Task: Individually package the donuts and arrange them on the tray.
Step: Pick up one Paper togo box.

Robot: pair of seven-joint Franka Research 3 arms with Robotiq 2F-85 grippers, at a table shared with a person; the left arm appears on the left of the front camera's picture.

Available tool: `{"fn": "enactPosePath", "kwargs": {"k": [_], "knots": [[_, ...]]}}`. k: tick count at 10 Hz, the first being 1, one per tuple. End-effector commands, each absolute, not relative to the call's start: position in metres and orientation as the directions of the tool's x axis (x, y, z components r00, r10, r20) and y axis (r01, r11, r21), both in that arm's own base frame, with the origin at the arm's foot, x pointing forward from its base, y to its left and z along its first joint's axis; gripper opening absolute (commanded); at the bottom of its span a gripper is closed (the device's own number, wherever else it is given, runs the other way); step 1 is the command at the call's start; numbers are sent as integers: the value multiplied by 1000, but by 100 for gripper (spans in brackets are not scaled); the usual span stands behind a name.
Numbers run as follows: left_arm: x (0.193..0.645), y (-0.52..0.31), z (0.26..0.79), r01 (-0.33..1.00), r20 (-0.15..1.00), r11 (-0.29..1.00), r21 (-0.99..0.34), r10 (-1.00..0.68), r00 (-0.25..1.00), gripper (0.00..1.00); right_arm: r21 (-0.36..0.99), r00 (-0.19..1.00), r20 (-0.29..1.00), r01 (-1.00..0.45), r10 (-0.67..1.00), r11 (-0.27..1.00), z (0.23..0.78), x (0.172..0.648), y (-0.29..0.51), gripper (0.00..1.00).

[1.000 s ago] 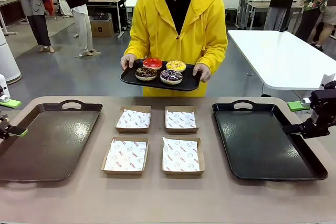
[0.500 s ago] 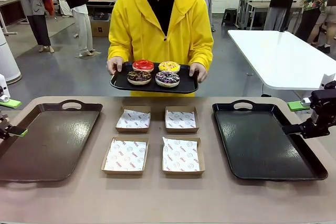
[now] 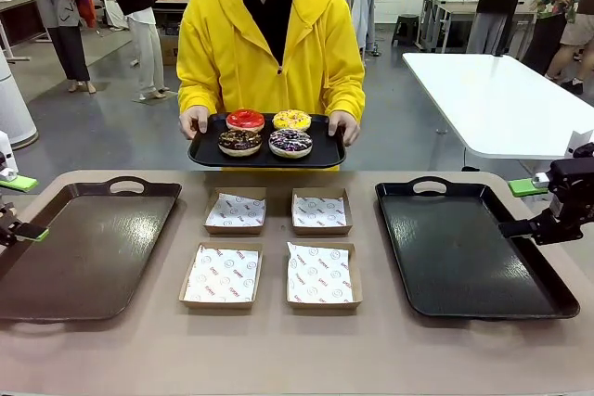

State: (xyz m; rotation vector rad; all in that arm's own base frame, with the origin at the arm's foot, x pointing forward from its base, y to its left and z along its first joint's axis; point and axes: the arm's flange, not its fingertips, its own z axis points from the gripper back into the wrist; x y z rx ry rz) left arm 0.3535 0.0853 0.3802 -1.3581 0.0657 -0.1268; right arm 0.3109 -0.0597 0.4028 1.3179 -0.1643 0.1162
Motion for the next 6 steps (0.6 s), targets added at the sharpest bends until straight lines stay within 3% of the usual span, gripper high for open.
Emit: {"fn": "enactPosePath", "kwargs": {"k": [1, 6], "knots": [[353, 86, 381, 55, 29, 200, -978, -130, 991, 100, 955, 983, 182, -174, -11, 242, 402, 311, -61, 100], [353, 86, 381, 55, 29, 200, -978, -130, 991, 100, 955, 983, 182, -174, -11, 242, 402, 311, -61, 100]]}}
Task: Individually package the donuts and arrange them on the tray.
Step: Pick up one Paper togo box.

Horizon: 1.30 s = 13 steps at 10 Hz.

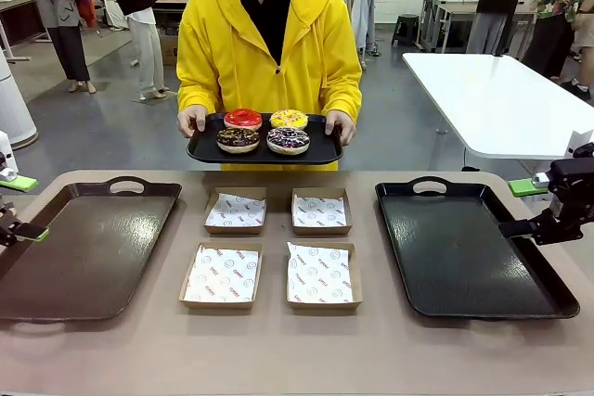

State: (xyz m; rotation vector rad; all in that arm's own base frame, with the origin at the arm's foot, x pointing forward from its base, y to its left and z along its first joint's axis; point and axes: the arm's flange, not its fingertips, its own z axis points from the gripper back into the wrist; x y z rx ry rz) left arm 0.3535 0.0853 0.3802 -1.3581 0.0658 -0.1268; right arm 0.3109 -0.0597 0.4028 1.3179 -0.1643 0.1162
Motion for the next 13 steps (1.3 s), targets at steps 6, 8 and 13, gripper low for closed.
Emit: {"fn": "enactPosePath", "kwargs": {"k": [6, 8, 13], "knots": [[383, 5, 444, 61, -43, 542, -838, -177, 983, 100, 955, 983, 182, -174, -11, 242, 402, 311, -61, 100], [394, -43, 470, 86, -66, 689, -720, -191, 979, 100, 955, 983, 182, -174, -11, 242, 402, 311, -61, 100], [405, -169, 432, 159, -93, 942, -296, -193, 977, 100, 955, 983, 182, -174, -11, 242, 402, 311, -61, 100]]}}
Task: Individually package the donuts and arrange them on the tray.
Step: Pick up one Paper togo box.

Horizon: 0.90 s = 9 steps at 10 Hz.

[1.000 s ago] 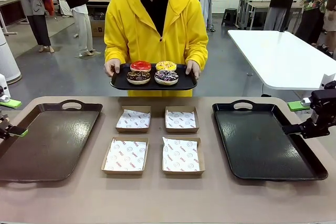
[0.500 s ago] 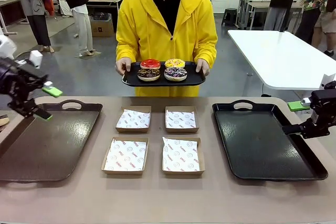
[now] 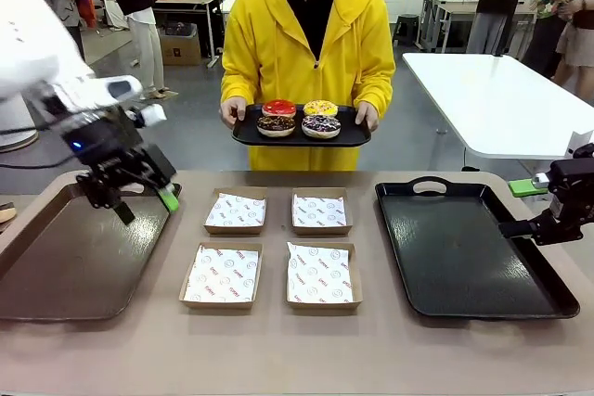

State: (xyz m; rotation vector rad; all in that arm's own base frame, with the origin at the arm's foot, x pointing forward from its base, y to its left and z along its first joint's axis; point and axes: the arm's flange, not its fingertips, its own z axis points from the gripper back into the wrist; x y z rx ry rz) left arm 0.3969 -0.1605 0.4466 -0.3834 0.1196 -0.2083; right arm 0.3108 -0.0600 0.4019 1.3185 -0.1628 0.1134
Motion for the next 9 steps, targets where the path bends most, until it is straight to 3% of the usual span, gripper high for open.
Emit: {"fn": "enactPosePath", "kwargs": {"k": [1, 7, 9], "knots": [[408, -186, 417, 165, -82, 954, -251, -191, 978, 100, 955, 983, 182, -174, -11, 242, 402, 311, -61, 100], [430, -233, 335, 145, -45, 984, -102, -150, 988, 100, 955, 983, 182, -174, -11, 242, 402, 311, -61, 100], [424, -222, 338, 171, -53, 973, -152, -181, 982, 100, 955, 983, 182, -174, -11, 242, 402, 311, -61, 100]]}}
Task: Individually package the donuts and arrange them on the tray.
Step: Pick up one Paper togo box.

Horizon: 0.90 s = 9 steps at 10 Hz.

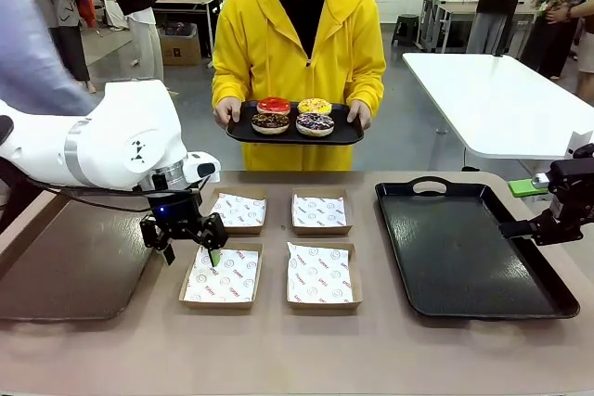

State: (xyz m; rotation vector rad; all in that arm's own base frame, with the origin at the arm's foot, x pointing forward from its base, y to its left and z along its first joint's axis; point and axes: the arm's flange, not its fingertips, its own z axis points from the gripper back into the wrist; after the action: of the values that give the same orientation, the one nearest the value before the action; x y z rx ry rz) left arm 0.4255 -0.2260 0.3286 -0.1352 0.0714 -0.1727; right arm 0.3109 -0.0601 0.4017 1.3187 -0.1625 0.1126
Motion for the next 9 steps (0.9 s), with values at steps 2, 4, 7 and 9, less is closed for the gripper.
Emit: {"fn": "enactPosePath", "kwargs": {"k": [2, 4, 7, 9], "knots": [[424, -222, 338, 171, -53, 973, -152, -181, 982, 100, 955, 983, 182, -174, -11, 242, 402, 311, -61, 100], [424, -222, 338, 171, -53, 973, -152, -181, 982, 100, 955, 983, 182, -174, -11, 242, 402, 311, -61, 100], [427, -223, 335, 163, -49, 976, -142, -171, 984, 100, 955, 983, 182, -174, -11, 242, 402, 311, -61, 100], [415, -238, 334, 146, -10, 989, -11, -146, 989, 100, 955, 983, 182, -174, -11, 242, 402, 311, -61, 100]]}}
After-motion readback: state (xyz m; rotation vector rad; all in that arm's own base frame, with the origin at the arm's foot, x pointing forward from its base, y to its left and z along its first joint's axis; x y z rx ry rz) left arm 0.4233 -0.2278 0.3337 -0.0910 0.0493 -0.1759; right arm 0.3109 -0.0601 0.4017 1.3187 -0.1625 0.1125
